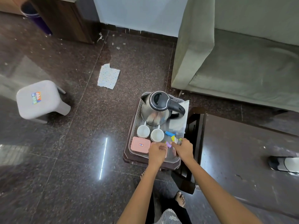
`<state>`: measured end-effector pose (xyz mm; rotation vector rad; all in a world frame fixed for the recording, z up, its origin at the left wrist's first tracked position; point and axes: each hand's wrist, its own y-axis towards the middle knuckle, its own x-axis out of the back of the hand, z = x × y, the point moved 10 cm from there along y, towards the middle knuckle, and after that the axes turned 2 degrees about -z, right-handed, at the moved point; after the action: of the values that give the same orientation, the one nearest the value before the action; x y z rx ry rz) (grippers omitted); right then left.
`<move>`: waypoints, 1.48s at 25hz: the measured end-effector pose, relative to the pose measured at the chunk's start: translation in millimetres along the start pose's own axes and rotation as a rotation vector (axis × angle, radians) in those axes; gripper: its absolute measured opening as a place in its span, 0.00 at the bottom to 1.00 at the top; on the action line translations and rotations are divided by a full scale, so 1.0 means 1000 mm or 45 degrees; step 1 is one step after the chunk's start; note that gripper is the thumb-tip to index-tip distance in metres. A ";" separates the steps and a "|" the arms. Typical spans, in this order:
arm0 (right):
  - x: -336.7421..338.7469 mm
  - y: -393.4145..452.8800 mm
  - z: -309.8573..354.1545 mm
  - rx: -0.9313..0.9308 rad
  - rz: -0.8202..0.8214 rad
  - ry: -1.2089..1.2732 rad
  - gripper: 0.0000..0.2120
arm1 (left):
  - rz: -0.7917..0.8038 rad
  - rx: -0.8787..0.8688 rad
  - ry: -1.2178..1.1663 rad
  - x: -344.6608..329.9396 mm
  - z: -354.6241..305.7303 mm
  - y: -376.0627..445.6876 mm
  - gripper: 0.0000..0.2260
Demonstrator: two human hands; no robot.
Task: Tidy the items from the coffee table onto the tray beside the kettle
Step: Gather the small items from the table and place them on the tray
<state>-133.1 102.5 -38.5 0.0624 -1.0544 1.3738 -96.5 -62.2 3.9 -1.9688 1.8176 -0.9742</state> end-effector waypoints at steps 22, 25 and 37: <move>-0.057 -0.003 -0.018 0.212 0.218 -0.997 0.16 | -0.049 0.075 -0.027 0.001 0.039 0.020 0.12; -0.054 -0.005 -0.015 0.209 0.234 -0.988 0.11 | -0.050 0.094 0.005 0.001 0.041 0.019 0.12; 0.009 -0.032 0.007 0.348 -0.168 -0.501 0.10 | -0.019 -0.170 0.333 -0.015 -0.008 -0.010 0.10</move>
<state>-112.9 96.7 -11.7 0.6146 -1.1531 1.4081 -93.5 -44.3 11.6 -2.0137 2.0571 -1.1918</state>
